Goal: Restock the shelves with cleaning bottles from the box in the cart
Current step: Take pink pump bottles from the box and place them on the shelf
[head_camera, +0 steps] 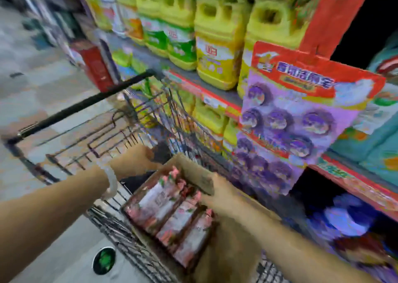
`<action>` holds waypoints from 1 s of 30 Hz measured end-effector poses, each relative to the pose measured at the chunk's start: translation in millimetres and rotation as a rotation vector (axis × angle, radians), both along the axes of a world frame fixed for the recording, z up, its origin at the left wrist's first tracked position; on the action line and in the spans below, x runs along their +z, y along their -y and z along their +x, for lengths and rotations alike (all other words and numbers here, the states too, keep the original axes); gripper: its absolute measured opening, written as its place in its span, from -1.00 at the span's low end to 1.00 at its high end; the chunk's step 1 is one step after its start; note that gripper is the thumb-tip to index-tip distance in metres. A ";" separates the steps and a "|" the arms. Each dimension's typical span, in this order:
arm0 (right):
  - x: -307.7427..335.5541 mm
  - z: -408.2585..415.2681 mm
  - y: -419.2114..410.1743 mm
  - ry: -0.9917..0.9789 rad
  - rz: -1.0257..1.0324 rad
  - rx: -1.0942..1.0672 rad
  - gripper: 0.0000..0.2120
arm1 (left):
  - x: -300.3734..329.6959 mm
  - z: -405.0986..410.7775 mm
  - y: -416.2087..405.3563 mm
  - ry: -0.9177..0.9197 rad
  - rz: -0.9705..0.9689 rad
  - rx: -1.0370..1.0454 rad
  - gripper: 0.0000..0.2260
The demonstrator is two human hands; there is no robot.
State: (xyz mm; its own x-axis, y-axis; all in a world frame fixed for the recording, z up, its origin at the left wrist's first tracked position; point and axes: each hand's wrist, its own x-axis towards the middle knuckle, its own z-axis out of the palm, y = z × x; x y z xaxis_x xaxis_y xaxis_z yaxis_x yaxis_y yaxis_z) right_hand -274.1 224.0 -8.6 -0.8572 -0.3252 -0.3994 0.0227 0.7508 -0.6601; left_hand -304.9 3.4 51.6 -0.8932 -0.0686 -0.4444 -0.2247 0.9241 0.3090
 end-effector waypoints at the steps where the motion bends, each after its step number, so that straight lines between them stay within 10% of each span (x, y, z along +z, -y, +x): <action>1: -27.5 -5.8 22.6 0.088 -0.039 -0.029 -0.61 | -27.9 0.4 15.1 0.046 -0.020 0.029 -0.66; 10: -184.7 -23.4 159.9 0.574 -0.299 -0.324 -0.92 | -225.8 1.4 78.2 0.230 -0.120 0.045 -0.55; 16: -253.4 -22.0 187.5 0.739 -0.364 -0.570 -0.27 | -276.9 -9.2 83.8 0.173 -0.327 -0.014 -0.46; 20: -238.1 -28.0 195.3 0.998 -0.644 -0.781 -0.58 | -287.8 -14.4 70.2 0.145 -0.416 -0.032 -0.50; 30: -208.2 -28.5 145.6 0.887 -0.568 -0.619 -0.61 | -273.3 -6.4 76.7 0.134 0.484 0.530 -0.09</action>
State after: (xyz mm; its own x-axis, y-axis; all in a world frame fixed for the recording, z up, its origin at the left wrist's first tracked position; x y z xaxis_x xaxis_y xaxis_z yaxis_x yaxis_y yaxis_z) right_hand -302.6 78.4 -216.8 -0.4314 -0.2778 -0.8583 0.8834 0.0629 -0.4643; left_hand -311.3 -73.3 -221.7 -0.7304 -0.2449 -0.6376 -0.6685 0.4476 0.5939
